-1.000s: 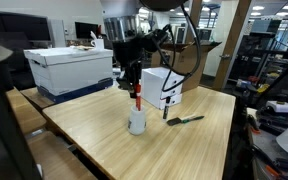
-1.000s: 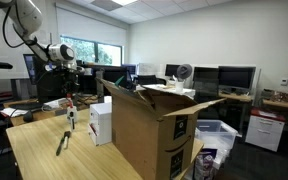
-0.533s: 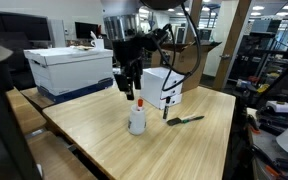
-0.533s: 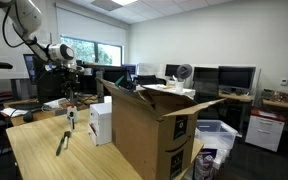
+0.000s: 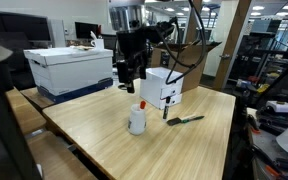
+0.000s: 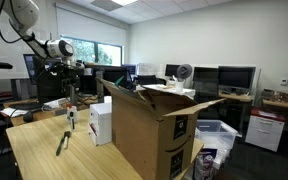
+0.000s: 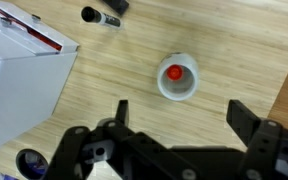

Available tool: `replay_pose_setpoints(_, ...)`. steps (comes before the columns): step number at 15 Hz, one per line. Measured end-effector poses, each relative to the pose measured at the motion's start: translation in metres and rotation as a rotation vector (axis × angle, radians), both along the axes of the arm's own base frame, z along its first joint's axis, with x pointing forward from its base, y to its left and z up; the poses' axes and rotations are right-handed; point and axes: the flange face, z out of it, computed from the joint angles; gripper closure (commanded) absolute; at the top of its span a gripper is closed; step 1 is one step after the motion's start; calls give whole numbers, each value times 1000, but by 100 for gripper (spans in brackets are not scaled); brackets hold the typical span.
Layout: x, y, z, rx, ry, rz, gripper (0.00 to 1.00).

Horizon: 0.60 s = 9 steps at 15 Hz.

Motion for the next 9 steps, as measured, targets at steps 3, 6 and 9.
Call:
replay_pose_setpoints(3, -12, -20, 3, -4, -11, -17, 0)
replay_pose_setpoints(6, -30, -47, 1, 13, -44, -33, 0)
replay_pose_setpoints(9, -56, -82, -5, 30, -78, -61, 0)
